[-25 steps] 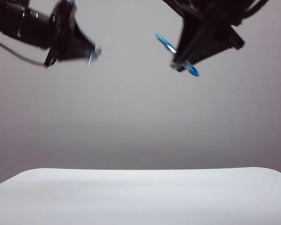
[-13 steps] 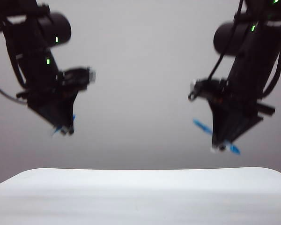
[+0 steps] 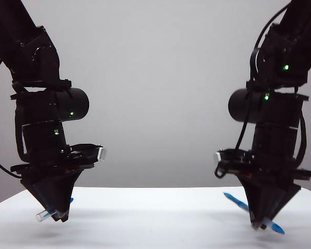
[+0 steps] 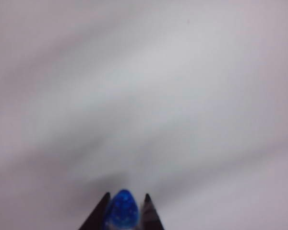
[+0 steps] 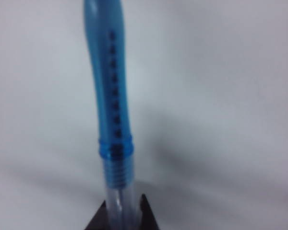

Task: Pick up the pen and remove the cap.

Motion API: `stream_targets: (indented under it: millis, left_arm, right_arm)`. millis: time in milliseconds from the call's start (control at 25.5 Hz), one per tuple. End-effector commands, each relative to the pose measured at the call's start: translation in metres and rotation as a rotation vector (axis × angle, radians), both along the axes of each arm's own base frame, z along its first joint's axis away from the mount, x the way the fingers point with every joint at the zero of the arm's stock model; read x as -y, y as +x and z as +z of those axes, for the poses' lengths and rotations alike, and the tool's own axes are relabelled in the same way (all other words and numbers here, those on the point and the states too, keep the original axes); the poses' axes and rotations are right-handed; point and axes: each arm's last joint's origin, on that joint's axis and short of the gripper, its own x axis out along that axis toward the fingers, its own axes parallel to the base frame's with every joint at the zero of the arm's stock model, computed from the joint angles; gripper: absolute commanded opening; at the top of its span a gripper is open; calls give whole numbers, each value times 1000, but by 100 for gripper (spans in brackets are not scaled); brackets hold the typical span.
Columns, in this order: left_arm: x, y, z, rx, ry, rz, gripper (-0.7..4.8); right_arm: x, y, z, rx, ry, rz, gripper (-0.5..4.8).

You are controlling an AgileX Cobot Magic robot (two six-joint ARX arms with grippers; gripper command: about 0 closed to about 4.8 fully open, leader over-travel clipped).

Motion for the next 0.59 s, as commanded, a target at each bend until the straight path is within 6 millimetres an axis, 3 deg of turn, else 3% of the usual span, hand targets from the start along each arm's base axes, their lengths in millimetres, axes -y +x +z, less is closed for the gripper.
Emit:
stream_targets:
  millis: [39,79,196,236,275,314,353,432,589]
  left_arm:
    - [1,3,3,36,12,2,31]
    - [1,4,3,46,11,3,52]
    - [1,4,3,55,13,8,199]
    - [1,4,3,52,12,13,246]
    - [1,4,3,49,9,21,316]
    - [1,4,3,47,5,25,430]
    - [1,4,3,40,-7,23,479]
    - [2,3,3,29,-22,23,479]
    - [2,2,3,21,-24,23,479]
  right_arm:
    - [0,0,-2,-8,-6,5,0]
    - [0,0,-2,-2,-6,5,1]
    - [0,1,-2,2,-11,4,30]
    - [0,1,-2,5,-14,4,75]
    - [0,1,-2,12,-25,2,107]
    - [1,1,-2,16,-38,0,157]
    - [1,1,-2,17,-46,-1,189]
    - [1,1,-2,18,-47,-1,274]
    - [1,1,-1,16,-46,-1,277]
